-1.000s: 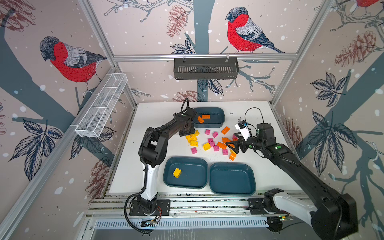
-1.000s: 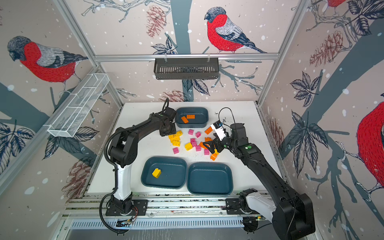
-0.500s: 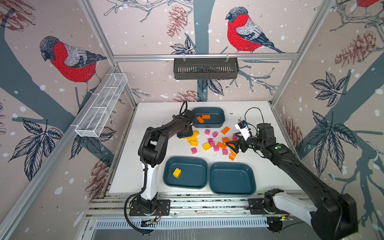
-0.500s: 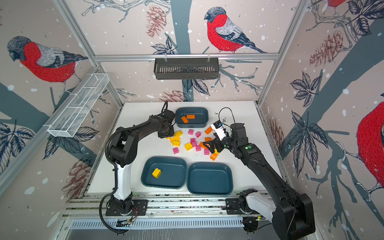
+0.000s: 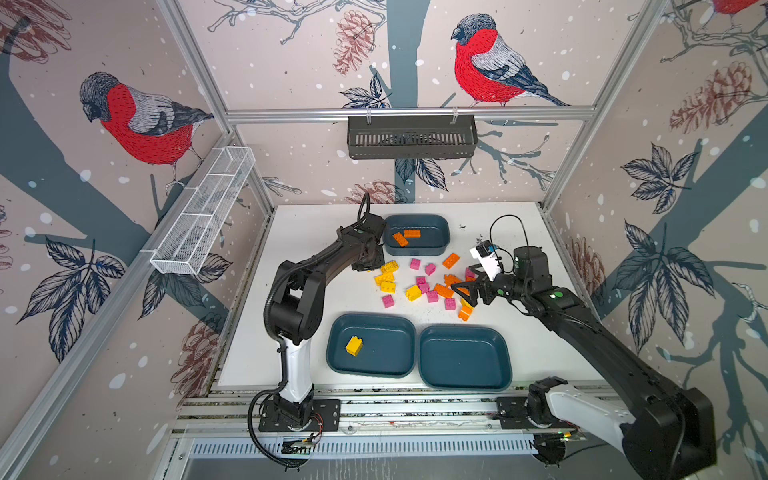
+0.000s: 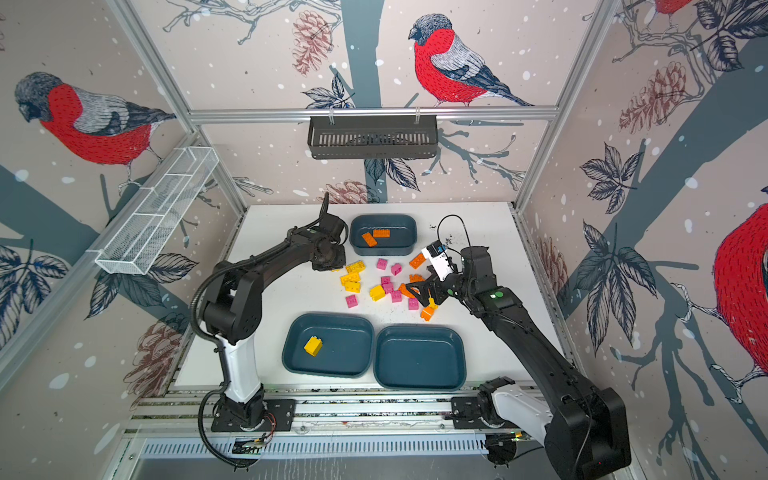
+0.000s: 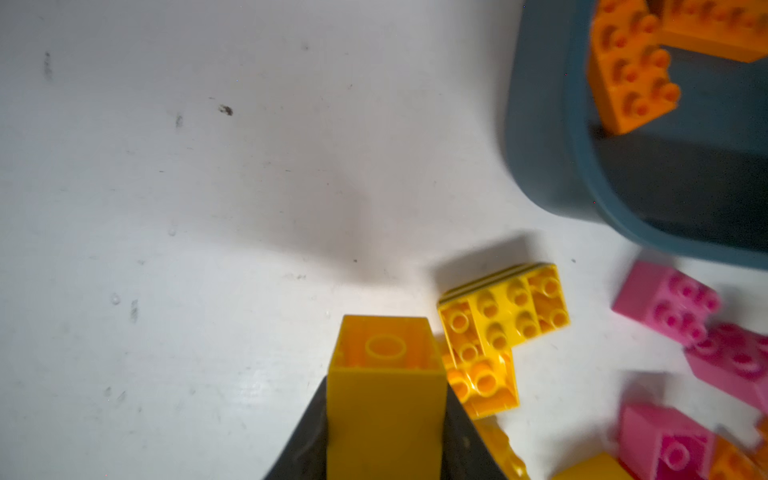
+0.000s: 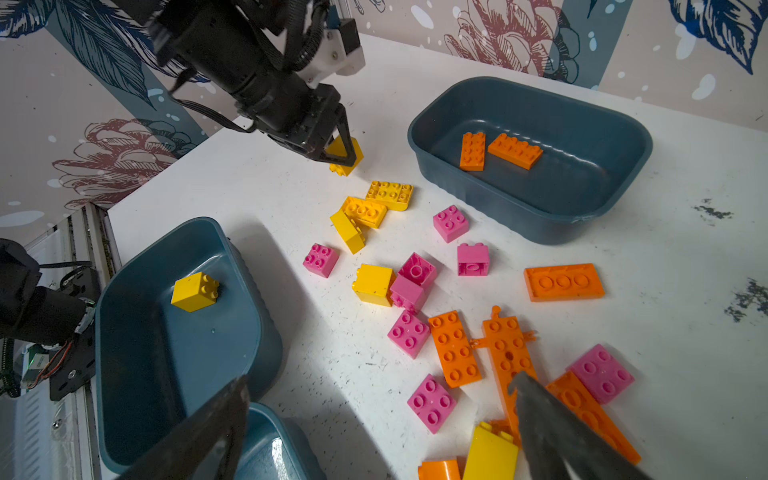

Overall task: Sort the legos into containers by color
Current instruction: 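Lower the left gripper onto another yellow 2x2 brick and close, then carry the yellow brick with the left gripper into the nearer teal bin, then move the open left gripper back over the yellow bricks in the pile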

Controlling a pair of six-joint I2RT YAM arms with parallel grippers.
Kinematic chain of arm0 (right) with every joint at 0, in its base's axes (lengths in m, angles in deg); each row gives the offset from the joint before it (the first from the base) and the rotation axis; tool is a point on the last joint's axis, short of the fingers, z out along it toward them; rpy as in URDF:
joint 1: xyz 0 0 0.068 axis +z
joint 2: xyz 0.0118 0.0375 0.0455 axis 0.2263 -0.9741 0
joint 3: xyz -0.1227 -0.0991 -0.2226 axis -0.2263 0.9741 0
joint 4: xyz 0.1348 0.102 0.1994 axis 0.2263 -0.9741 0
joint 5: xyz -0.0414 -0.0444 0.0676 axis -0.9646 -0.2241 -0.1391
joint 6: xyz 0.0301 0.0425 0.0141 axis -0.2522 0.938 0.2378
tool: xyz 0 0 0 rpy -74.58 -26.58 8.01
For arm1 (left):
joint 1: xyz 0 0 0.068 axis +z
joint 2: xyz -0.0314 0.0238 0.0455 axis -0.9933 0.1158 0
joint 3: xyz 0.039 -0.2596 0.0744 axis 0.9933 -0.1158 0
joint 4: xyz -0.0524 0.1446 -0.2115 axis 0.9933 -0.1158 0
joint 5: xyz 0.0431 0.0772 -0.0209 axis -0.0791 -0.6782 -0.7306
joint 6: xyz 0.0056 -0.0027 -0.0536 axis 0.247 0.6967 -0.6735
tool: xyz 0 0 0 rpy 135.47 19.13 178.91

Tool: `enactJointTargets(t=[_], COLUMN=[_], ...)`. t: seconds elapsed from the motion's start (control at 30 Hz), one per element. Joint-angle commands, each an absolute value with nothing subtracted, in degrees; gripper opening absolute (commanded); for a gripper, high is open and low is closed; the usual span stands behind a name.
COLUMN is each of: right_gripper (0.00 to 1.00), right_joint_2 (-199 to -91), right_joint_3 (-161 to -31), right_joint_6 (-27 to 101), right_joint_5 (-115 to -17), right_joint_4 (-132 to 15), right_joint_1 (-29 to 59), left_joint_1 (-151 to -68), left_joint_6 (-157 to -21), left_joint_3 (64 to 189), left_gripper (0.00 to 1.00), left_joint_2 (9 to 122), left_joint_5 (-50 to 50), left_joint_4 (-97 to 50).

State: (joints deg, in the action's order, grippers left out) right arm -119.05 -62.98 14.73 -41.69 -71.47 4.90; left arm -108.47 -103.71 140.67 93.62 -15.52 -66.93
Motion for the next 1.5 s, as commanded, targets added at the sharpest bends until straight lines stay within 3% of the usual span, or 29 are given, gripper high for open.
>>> enactJointTargets(t=[0.0,0.4,0.57,0.97,1.13,1.47], right_gripper=[0.99,0.99,0.99,0.99,0.99,0.99], right_joint_2=[-119.37,-120.3,-120.75,-119.98,-119.62,-119.86], right_joint_3=[-63.75,-64.83,-65.16,-63.85,-63.77,-64.36], right_joint_6=[14.14,12.18,10.36,11.02,11.32,11.81], right_joint_5=[-41.66,-41.22,-41.12,-40.92,-40.94,-41.12], right_joint_4=[-71.65,-73.91,-75.68,-74.97,-74.97,-73.92], right_joint_1=[5.08,5.03,5.0,5.08,5.09,5.02], left_joint_1=[-109.76,-118.08,-118.33,-117.89,-117.71,-117.71], left_joint_6=[-101.57,-109.45,-110.87,-111.72,-111.47,-107.25], left_joint_3=[139.32,121.95,113.32,108.75,110.16,125.72], left_gripper=[0.32,0.33,0.34,0.38,0.58,0.7], left_joint_2=[88.61,64.37,58.64,62.99,62.99,71.46], left_joint_5=[-13.35,-4.88,-6.0,-19.38,-19.28,-14.68], left_joint_4=[-72.63,-85.77,-86.97,-87.17,-86.98,-80.85])
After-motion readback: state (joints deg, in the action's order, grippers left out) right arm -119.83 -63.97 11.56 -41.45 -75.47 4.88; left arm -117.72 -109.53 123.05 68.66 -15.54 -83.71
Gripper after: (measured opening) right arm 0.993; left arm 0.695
